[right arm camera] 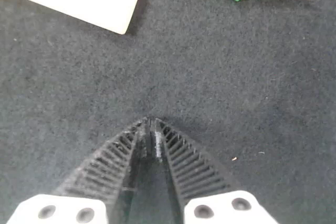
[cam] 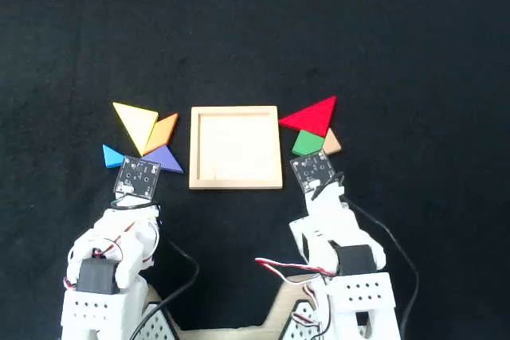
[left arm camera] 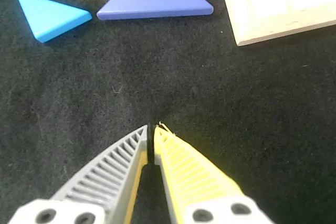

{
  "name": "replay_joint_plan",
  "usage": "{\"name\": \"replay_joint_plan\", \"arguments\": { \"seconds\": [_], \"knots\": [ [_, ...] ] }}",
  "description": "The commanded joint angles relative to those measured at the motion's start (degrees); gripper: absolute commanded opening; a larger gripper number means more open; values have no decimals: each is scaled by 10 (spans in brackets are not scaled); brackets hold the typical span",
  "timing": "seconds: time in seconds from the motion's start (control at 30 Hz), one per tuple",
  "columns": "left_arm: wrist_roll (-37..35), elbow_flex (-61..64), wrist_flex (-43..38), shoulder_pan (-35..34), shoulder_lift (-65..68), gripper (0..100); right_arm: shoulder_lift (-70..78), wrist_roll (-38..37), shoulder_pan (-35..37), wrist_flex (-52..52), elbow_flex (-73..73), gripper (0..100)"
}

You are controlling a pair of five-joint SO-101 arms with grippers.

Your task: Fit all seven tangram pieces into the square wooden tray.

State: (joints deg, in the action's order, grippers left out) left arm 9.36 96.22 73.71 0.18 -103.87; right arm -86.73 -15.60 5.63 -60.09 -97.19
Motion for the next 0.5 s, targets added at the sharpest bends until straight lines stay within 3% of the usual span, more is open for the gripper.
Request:
{"name": "replay_joint_plan", "arguments": {
  "seconds": [0.0, 0.47],
  "knots": [
    [5, 11, -9, -1, -4, 30, -7, -4, 10, 0, 15, 12],
    [4, 11, -9, 4, -4, 30, -7, -4, 10, 0, 15, 12]
  ]
}}
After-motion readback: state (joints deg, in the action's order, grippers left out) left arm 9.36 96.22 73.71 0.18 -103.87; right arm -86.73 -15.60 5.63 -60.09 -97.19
